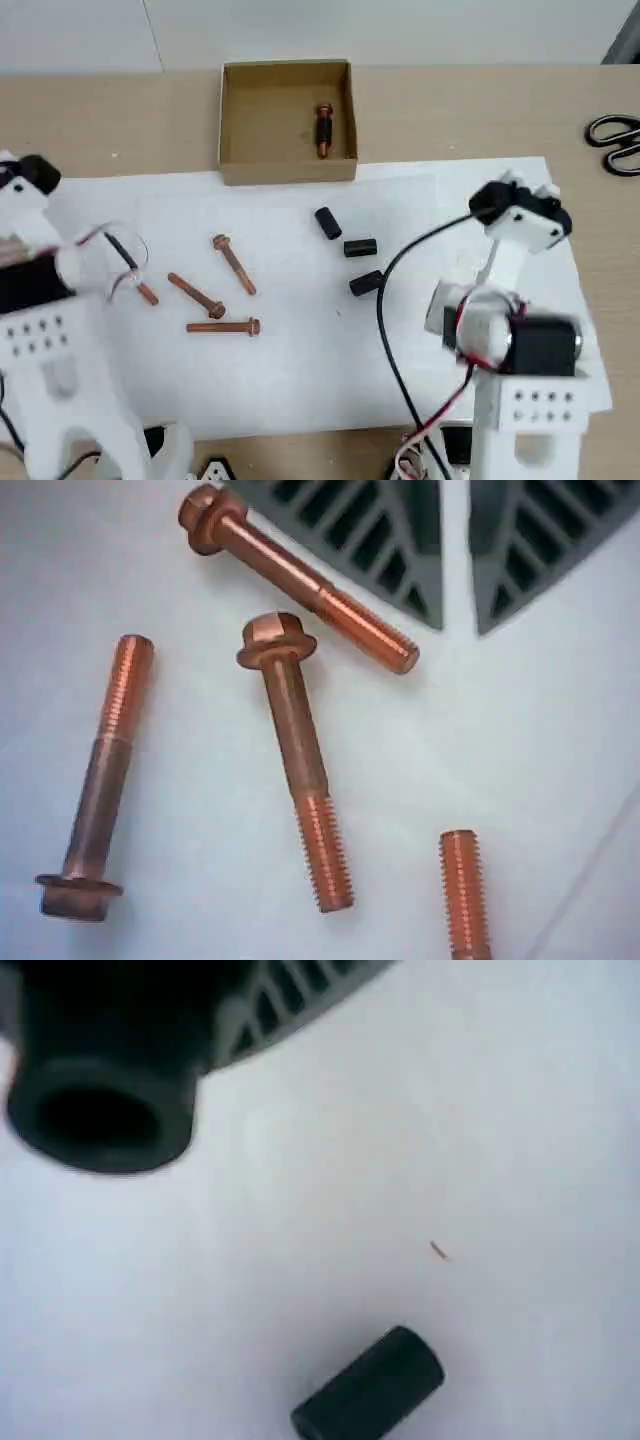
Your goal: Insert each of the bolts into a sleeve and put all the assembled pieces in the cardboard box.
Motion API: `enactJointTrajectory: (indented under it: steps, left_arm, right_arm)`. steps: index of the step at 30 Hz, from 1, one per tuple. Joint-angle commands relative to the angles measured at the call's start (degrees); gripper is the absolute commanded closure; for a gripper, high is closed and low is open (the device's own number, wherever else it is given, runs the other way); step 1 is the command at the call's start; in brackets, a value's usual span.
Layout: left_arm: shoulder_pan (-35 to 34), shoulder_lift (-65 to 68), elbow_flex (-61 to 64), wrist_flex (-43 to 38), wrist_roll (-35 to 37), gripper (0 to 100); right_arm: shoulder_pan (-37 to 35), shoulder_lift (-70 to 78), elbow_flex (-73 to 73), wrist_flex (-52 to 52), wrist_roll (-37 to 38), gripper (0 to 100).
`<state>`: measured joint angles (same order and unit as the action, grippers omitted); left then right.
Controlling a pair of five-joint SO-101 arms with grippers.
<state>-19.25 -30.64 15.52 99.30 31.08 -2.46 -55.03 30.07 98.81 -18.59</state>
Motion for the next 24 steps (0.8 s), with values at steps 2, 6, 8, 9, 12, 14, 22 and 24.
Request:
enactJointTrajectory:
  steps: [2, 6, 8, 9, 12, 14, 22, 24]
  left_arm:
    - [-0.3, 5.6, -3.9, -0.7, 0.3, 99]
    - [-0.3, 8.7, -4.0, -1.0, 0.3, 99]
    - [-0.4, 10.6, -4.0, -1.8, 0.3, 99]
    - [-0.4, 11.7, -4.0, -2.3, 0.4, 99]
    - [-0.5, 14.8, -4.0, -3.5, 0.5, 99]
    - [-0.5, 16.5, -4.1, -4.7, 0.6, 99]
    - [-0.5, 21.7, -4.1, -9.1, 0.6, 99]
    - [-0.5, 22.9, -4.1, -10.4, 0.6, 97]
  right_arm:
    - [1.0, -5.9, 0.7, 0.3, -3.0, 99.7]
    - [1.0, -8.0, 2.7, 0.2, -3.6, 99.7]
    - [1.0, -8.6, 3.3, 0.0, -4.1, 99.7]
    - [1.0, -8.7, 3.3, 0.0, -4.2, 99.7]
    - [1.0, -9.4, 3.3, -0.1, -4.2, 99.7]
    - [1.0, -9.5, 3.3, -0.1, -4.2, 99.7]
    - [1.0, -9.5, 3.4, -0.1, -4.2, 99.6]
    - [1.0, -9.5, 3.4, -0.1, -4.2, 99.6]
